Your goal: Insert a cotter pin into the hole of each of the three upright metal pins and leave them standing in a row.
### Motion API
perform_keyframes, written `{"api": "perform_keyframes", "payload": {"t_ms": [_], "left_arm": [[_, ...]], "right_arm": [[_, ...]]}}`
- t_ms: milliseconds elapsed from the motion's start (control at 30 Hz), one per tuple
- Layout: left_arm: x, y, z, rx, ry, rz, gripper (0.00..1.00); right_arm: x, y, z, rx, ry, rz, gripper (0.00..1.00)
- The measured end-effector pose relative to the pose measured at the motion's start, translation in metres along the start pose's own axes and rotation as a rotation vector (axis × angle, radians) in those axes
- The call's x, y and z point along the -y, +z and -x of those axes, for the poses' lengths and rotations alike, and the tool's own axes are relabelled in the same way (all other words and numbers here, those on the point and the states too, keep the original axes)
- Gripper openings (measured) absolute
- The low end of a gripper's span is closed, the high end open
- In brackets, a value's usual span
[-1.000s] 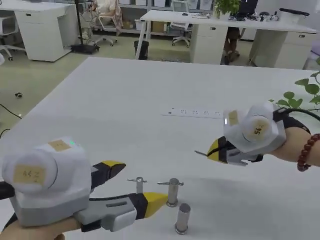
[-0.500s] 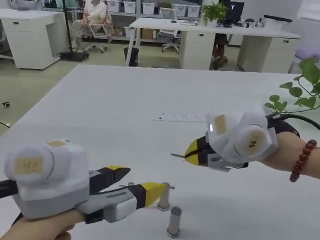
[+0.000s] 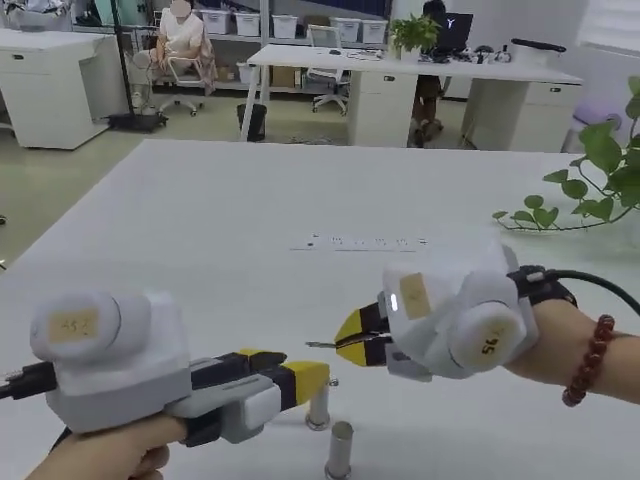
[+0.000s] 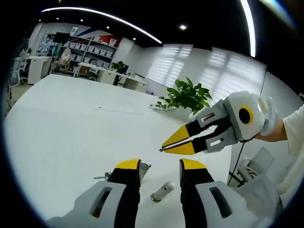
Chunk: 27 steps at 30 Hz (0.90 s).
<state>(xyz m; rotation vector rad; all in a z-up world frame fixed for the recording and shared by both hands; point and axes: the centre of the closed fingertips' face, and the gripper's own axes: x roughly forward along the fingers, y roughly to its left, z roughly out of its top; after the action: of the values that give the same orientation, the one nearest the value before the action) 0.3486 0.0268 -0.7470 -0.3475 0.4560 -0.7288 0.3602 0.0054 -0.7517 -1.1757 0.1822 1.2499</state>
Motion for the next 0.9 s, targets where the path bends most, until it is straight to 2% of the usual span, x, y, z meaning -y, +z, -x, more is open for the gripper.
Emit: {"api": "perform_keyframes", "payload": {"t_ms": [500, 733, 900], "left_arm": [[0.01, -0.001, -0.001, 0.02, -0.049, 0.096, 0.11], [0.006, -0.002, 0.0, 0.025, -0.033, 0.12, 0.02], [0.006, -0.002, 0.002, 0.025, -0.034, 0.129, 0.01]], "right_arm": [[-0.014, 0.015, -0.001, 0.018, 0.015, 0.049, 0.02], [-0.018, 0.018, -0.001, 0.023, 0.022, 0.057, 0.02], [-0.017, 0.019, -0.001, 0.027, 0.018, 0.054, 0.02]]}}
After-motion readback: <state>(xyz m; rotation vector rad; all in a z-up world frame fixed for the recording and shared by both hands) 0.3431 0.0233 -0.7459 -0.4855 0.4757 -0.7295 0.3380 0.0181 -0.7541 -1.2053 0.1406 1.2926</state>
